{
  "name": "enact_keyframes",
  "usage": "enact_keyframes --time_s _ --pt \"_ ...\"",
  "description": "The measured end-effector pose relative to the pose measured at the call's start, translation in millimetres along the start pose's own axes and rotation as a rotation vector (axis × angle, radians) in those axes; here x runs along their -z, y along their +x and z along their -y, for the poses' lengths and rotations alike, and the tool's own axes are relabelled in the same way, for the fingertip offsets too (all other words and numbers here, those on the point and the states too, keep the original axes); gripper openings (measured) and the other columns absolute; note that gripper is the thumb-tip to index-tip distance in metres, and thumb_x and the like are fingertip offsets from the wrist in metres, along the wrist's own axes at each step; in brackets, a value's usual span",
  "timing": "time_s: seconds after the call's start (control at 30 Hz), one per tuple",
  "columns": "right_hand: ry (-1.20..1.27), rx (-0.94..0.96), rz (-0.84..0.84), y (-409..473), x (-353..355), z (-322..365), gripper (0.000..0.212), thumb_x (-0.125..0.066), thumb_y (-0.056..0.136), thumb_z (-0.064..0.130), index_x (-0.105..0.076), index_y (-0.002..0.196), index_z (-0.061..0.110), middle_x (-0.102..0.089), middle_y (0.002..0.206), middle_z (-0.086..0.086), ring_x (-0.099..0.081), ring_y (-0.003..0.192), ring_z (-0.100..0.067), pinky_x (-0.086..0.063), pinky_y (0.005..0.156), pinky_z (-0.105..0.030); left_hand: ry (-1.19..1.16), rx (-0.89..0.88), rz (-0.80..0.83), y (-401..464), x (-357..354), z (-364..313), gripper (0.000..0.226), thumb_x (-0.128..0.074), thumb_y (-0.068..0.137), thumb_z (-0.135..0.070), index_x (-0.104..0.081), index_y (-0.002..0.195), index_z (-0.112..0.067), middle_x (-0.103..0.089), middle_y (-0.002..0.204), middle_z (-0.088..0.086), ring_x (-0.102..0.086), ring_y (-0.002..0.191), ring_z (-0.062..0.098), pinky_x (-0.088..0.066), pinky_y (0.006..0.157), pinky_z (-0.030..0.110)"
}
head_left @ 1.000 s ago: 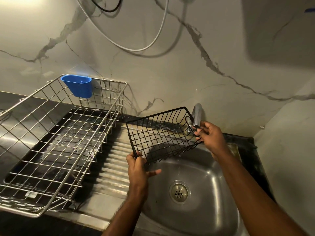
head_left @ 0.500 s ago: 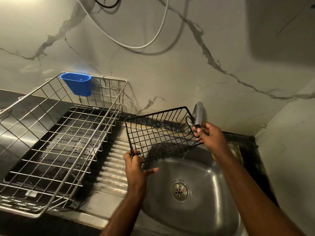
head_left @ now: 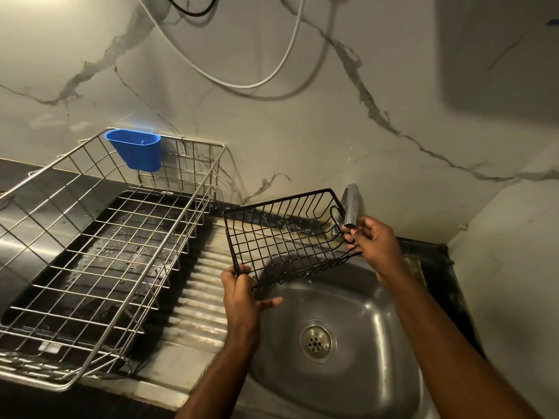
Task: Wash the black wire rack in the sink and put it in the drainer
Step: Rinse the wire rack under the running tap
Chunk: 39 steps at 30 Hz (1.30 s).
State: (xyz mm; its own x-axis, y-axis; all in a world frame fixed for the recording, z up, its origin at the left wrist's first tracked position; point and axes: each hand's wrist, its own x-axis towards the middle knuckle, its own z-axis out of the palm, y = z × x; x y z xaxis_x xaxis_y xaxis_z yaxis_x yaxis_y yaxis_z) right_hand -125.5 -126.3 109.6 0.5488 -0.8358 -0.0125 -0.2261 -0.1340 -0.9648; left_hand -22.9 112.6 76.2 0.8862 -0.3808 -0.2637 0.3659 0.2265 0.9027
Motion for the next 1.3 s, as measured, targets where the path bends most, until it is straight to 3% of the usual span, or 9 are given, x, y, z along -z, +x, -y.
enact_keyframes --time_s 0.13,0.47,0.57,0.77,0.9,1.03,1.13,1.23,1.3 --pt "-0.006 0.004 -0.012 0 1 3 0.031 -0.056 0.096 -0.001 -0.063 0.123 0.013 -0.074 0.106 -0.001 -0.071 0.095 -0.014 -0.057 0.071 -0.026 -0.006 0.008 0.000 2 -2 2 0.022 -0.034 0.101 -0.005 -0.049 0.111 -0.018 -0.047 0.111 0.007 -0.055 0.091 0.017 -0.058 0.062 0.043" --pt "-0.024 -0.012 -0.008 3 -1 0 0.032 -0.057 0.097 0.001 -0.062 0.127 0.010 -0.074 0.108 -0.002 -0.070 0.094 -0.015 -0.057 0.073 -0.029 -0.046 0.005 0.008 5 0 3 0.022 -0.041 0.090 -0.021 -0.051 0.110 -0.023 -0.047 0.112 0.006 -0.054 0.094 0.018 -0.058 0.064 0.045" --pt "-0.010 -0.024 -0.012 5 -4 -3 0.033 -0.056 0.097 0.001 -0.061 0.129 0.008 -0.075 0.107 -0.003 -0.070 0.092 -0.016 -0.058 0.073 -0.030 -0.036 0.016 -0.004 6 1 3 0.021 -0.037 0.099 -0.010 -0.051 0.109 -0.023 -0.046 0.112 0.007 -0.053 0.094 0.018 -0.057 0.064 0.044" --pt "0.176 -0.156 -0.006 13 -5 -11 0.030 -0.047 0.102 0.001 -0.060 0.128 0.008 -0.073 0.113 -0.011 -0.069 0.095 -0.017 -0.055 0.071 -0.027 -0.011 -0.002 0.063 -2 0 3 0.024 -0.037 0.104 -0.002 -0.045 0.124 -0.015 -0.050 0.110 0.000 -0.061 0.088 0.008 -0.060 0.071 0.051" --pt "0.299 -0.235 -0.029 19 -5 -14 0.028 -0.046 0.102 0.003 -0.063 0.124 0.009 -0.070 0.120 -0.013 -0.064 0.091 -0.017 -0.051 0.063 -0.022 0.014 -0.054 0.138 -7 2 11 0.042 -0.049 0.089 -0.016 -0.040 0.129 -0.013 -0.053 0.118 -0.001 -0.065 0.085 0.004 -0.062 0.065 0.044" --pt "0.313 -0.237 -0.059 22 -3 -11 0.027 -0.047 0.102 0.003 -0.067 0.116 0.015 -0.071 0.117 -0.012 -0.058 0.085 -0.016 -0.048 0.061 -0.021 -0.006 -0.041 0.163 -7 -1 18 0.043 -0.045 0.080 -0.016 -0.044 0.123 -0.017 -0.051 0.105 0.004 -0.057 0.075 0.005 -0.062 0.064 0.044" --pt "0.300 -0.223 -0.036 22 -3 -9 0.028 -0.048 0.102 0.004 -0.069 0.107 0.021 -0.072 0.116 -0.011 -0.057 0.089 -0.018 -0.048 0.067 -0.026 -0.039 -0.034 0.162 -5 -1 21 0.039 -0.044 0.080 -0.017 -0.045 0.119 -0.022 -0.054 0.106 0.001 -0.060 0.078 0.006 -0.062 0.064 0.044" --pt "0.268 -0.200 -0.028 22 -5 -13 0.030 -0.047 0.101 0.002 -0.069 0.106 0.021 -0.074 0.112 -0.007 -0.062 0.098 -0.022 -0.053 0.084 -0.040 -0.047 -0.034 0.151 -2 0 21 0.037 -0.043 0.082 -0.020 -0.045 0.118 -0.024 -0.056 0.113 0.002 -0.067 0.087 0.000 -0.062 0.063 0.045" --pt "0.250 -0.185 -0.024 23 -7 -17 0.031 -0.046 0.101 0.000 -0.069 0.109 0.018 -0.074 0.112 -0.008 -0.065 0.102 -0.022 -0.054 0.084 -0.036 -0.051 -0.036 0.135 -1 0 21 0.038 -0.042 0.082 -0.022 -0.044 0.119 -0.022 -0.056 0.116 -0.001 -0.068 0.089 -0.002 -0.061 0.061 0.044"
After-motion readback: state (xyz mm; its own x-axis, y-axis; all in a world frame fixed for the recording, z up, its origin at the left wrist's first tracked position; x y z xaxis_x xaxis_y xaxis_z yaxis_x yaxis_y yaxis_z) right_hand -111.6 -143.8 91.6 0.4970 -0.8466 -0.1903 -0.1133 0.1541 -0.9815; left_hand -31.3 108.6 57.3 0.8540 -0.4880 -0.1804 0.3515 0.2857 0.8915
